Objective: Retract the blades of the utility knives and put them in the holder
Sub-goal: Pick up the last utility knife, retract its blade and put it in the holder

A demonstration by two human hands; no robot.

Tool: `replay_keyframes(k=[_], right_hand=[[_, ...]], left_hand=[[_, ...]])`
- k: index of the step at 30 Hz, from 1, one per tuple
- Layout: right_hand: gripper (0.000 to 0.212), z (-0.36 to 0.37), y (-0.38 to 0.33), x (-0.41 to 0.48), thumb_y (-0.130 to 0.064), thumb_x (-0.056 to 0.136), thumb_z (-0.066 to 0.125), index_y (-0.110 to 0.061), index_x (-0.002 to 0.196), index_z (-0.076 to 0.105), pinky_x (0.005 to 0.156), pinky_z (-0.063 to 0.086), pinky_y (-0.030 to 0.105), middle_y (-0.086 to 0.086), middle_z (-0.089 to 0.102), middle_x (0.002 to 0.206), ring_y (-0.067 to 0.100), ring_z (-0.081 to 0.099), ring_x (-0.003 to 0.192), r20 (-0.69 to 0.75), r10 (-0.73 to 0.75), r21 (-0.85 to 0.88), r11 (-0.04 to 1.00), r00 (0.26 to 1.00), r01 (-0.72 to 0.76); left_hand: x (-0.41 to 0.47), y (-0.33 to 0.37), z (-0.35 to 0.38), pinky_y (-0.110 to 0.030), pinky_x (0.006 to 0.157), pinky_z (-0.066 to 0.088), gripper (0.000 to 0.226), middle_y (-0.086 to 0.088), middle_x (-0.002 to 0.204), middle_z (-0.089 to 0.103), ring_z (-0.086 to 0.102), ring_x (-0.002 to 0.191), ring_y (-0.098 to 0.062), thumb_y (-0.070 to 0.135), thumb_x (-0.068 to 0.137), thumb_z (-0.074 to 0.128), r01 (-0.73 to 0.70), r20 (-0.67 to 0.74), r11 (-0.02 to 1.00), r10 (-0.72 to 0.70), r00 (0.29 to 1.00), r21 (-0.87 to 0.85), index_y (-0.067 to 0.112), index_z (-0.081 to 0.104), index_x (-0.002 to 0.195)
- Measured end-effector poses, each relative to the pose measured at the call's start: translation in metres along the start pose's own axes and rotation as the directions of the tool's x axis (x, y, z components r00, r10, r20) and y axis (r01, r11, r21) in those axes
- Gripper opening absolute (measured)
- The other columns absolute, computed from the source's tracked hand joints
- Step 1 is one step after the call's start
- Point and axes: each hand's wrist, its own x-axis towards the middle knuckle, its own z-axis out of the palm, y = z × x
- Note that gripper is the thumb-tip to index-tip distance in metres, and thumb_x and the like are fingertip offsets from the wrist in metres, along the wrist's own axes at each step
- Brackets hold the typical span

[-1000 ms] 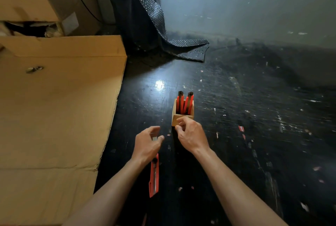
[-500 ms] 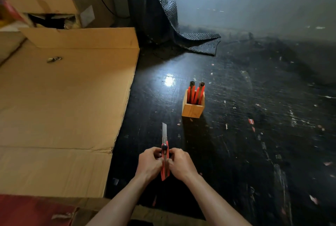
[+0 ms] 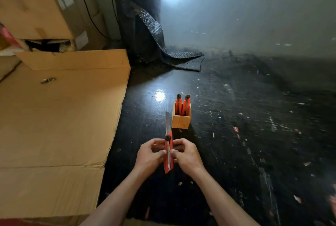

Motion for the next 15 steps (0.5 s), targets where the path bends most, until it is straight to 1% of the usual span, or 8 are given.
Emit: replay_keyframes(k=[2,4,7,9,12,15], right_hand=[[0.022,-0.015,-0.016,0.003,-0.004,0.090,0.070,-0.021,0.104,0.070,0.078,0.065,0.050,0.006,0.078,0.096,0.020,0.078,0.086,-0.034,-0.057,0.059,0.997,0.998,0.059],[0.021,-0.031,-0.034,0.004,-0.003,0.090,0.071,-0.018,0.105,0.069,0.080,0.065,0.049,0.007,0.078,0.098,0.021,0.078,0.089,-0.056,-0.114,0.100,0.988,0.992,0.120],[0.021,-0.055,-0.059,0.002,0.001,0.093,0.066,-0.016,0.106,0.067,0.079,0.066,0.040,0.008,0.078,0.102,0.018,0.078,0.091,-0.058,-0.191,0.149,0.969,0.980,0.198],[0.023,-0.069,-0.074,-0.001,0.006,0.095,0.061,-0.013,0.107,0.066,0.073,0.066,0.034,0.011,0.077,0.102,0.019,0.078,0.089,-0.064,-0.231,0.162,0.958,0.971,0.238],[0.021,-0.084,-0.090,-0.001,0.000,0.096,0.062,-0.012,0.112,0.064,0.067,0.065,0.030,0.014,0.075,0.104,0.020,0.078,0.087,-0.098,-0.269,0.113,0.953,0.958,0.279],[0.023,-0.092,-0.104,-0.001,-0.011,0.098,0.064,-0.016,0.120,0.062,0.072,0.067,0.035,0.011,0.076,0.105,0.017,0.078,0.086,-0.151,-0.323,0.049,0.942,0.934,0.333]], left_hand=[[0.004,0.025,0.001,-0.042,0.078,0.067,0.029,-0.003,0.105,0.079,0.080,0.092,-0.018,-0.002,0.091,0.072,-0.041,0.026,0.997,0.043,0.999,-0.065,0.019,0.073,0.111],[0.008,0.048,0.001,-0.042,0.078,0.067,0.029,-0.009,0.108,0.079,0.080,0.093,-0.022,-0.003,0.092,0.071,-0.066,0.083,0.988,0.078,0.994,-0.139,0.014,0.072,0.115],[0.015,0.079,0.003,-0.050,0.086,0.065,0.033,-0.016,0.113,0.078,0.079,0.100,-0.030,-0.003,0.095,0.067,-0.084,0.171,0.977,0.118,0.978,-0.195,0.012,0.069,0.125],[0.016,0.099,0.005,-0.046,0.085,0.065,0.036,-0.020,0.112,0.078,0.079,0.099,-0.032,-0.006,0.096,0.064,-0.102,0.207,0.967,0.153,0.966,-0.235,0.010,0.068,0.128],[0.017,0.124,0.009,-0.039,0.077,0.067,0.036,-0.022,0.111,0.078,0.080,0.093,-0.030,-0.009,0.095,0.063,-0.154,0.204,0.953,0.210,0.956,-0.261,0.008,0.069,0.127],[0.018,0.141,0.011,-0.038,0.073,0.066,0.036,-0.019,0.106,0.079,0.080,0.091,-0.028,-0.008,0.095,0.065,-0.193,0.183,0.942,0.249,0.951,-0.276,0.008,0.070,0.127]])
